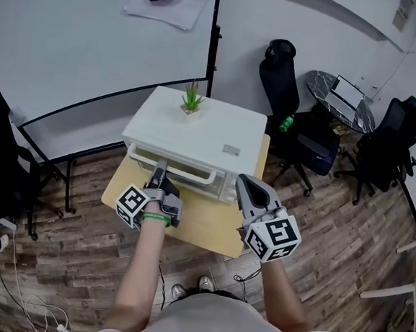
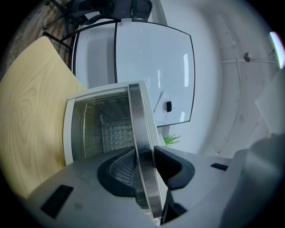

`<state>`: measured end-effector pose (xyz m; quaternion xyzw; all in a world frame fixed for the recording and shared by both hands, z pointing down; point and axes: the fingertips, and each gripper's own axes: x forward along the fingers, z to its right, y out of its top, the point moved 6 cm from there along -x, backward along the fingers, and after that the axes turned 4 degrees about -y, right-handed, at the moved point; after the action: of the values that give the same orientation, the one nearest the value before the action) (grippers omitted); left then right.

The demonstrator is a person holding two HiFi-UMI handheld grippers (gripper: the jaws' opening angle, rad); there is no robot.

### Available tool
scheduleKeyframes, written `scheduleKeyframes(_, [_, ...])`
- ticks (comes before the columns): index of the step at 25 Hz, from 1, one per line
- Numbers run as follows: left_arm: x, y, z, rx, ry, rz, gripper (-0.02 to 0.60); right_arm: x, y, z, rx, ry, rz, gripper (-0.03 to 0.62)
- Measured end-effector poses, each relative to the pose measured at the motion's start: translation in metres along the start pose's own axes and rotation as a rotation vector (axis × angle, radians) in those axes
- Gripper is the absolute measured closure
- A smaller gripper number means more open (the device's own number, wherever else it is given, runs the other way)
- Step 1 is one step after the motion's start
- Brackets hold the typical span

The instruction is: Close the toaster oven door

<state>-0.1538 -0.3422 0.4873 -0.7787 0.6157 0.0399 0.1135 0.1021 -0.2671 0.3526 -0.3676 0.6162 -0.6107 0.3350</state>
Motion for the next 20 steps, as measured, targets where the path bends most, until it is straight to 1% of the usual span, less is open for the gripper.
scheduleKeyframes(8, [0.001, 0.0, -0.002, -0.022, -0.021, -0.003, 0.46, -0.007, 0.001, 0.006, 0.003, -0.018, 0.006, 0.594])
scheduleKeyframes(12, [0.0, 0.0, -0.001, -0.01, -0.038, 0.0, 0.458, -0.009, 0.0, 0.004, 0.004, -0.012, 0.003, 0.594])
scheduleKeyframes(14, [-0.005, 0.002, 0.0, 0.002, -0.038, 0.004, 0.402, -0.009, 0.0, 0.003, 0.006, -0.009, 0.003, 0.594])
scheduleKeyframes(15, [-0.008, 0.003, 0.001, 0.021, -0.032, 0.0, 0.394, -0.009, -0.001, 0.002, 0.007, -0.007, 0.003, 0.594])
scheduleKeyframes(17, [-0.015, 0.006, 0.004, 0.09, -0.011, -0.016, 0.394, -0.007, -0.001, -0.001, 0.011, 0.0, 0.002, 0.594])
scheduleKeyframes(20, [-0.026, 0.01, 0.013, 0.24, 0.021, -0.051, 0.396, -0.003, -0.003, -0.006, 0.018, 0.02, 0.0, 0.594])
